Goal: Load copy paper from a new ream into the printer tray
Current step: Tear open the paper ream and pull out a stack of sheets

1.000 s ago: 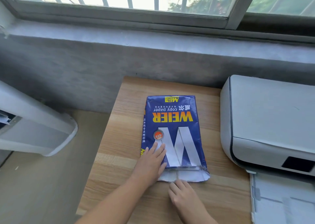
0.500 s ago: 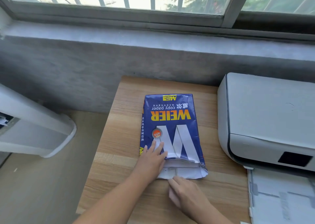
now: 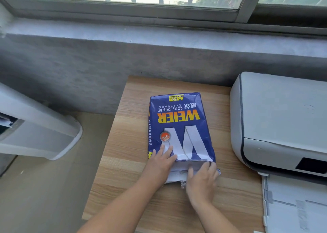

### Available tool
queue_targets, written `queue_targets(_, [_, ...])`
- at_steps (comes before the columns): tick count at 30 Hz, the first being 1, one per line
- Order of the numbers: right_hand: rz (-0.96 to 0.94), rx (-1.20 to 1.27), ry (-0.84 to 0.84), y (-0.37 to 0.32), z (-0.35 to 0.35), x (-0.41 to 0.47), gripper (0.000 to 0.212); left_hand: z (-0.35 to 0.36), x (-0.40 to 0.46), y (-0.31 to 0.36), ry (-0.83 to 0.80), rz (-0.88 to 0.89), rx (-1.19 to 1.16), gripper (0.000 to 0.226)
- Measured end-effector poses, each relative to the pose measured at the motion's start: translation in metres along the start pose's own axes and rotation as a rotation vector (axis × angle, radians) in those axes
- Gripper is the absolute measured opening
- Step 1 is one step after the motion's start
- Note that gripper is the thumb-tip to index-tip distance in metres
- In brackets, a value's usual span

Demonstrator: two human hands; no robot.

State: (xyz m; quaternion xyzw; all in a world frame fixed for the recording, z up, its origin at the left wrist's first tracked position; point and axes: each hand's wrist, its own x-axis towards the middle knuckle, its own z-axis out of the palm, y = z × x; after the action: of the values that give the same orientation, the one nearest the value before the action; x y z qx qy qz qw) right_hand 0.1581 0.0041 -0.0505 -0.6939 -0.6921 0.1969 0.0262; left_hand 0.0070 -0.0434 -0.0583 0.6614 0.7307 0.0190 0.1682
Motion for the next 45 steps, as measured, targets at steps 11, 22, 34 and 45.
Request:
queue_targets(11, [0.273, 0.243, 0.101, -0.013, -0.005, 0.011, 0.055, 0.007, 0.001, 0.001, 0.043, -0.014, 0.032, 0.042])
queue_targets(22, [0.297, 0.346, 0.157, -0.021, -0.005, 0.002, 0.05, 0.005, -0.001, 0.002, 0.067, -0.032, 0.035, 0.032])
queue_targets(34, [0.337, 0.633, 0.047, -0.014, -0.012, 0.004, 0.041, 0.001, -0.001, 0.001, 0.022, -0.043, 0.026, 0.035])
queue_targets(45, [0.389, 0.928, -0.145, 0.008, -0.022, 0.01, 0.023, 0.003, -0.015, -0.009, -0.123, -0.026, 0.188, 0.069])
